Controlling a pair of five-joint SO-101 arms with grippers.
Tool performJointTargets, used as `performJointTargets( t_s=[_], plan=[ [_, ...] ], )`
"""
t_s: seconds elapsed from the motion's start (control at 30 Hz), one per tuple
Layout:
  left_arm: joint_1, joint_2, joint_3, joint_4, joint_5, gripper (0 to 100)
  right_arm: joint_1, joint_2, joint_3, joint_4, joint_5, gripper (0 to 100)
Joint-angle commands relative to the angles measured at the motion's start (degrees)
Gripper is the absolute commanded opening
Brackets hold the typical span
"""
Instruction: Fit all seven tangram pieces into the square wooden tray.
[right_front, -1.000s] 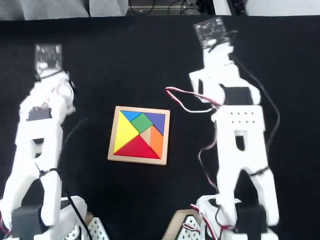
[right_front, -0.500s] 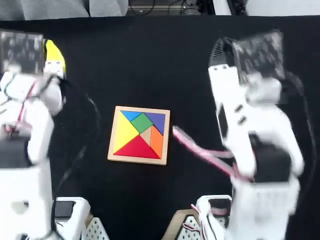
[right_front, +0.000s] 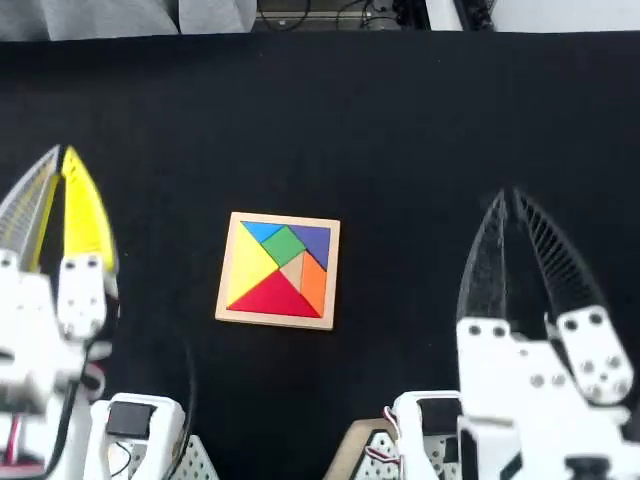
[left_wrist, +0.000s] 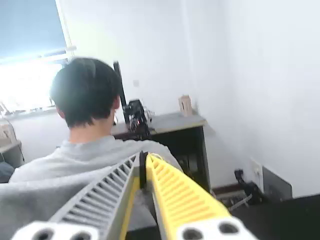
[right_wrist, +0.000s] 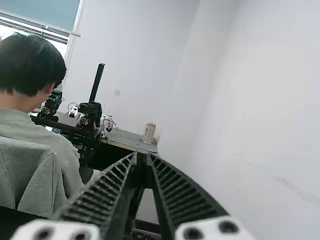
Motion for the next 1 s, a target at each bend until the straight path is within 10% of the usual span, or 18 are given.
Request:
performJointTargets(
  t_s=[0.0,0.67,0.97],
  plan=[
    [0.40,-6.51,2.24,0.18,-0.53,3,0.88,-6.64,4.70,-0.09,0.35,1.2],
    [-11.21,-17.93,19.65,3.60,-0.44,3,5.54,-18.24,24.48,-0.79,0.35,1.2],
    [-11.12,-17.85,53.05,-26.64,-0.44,3,5.54,-18.24,56.13,-28.22,0.35,1.2]
  ],
)
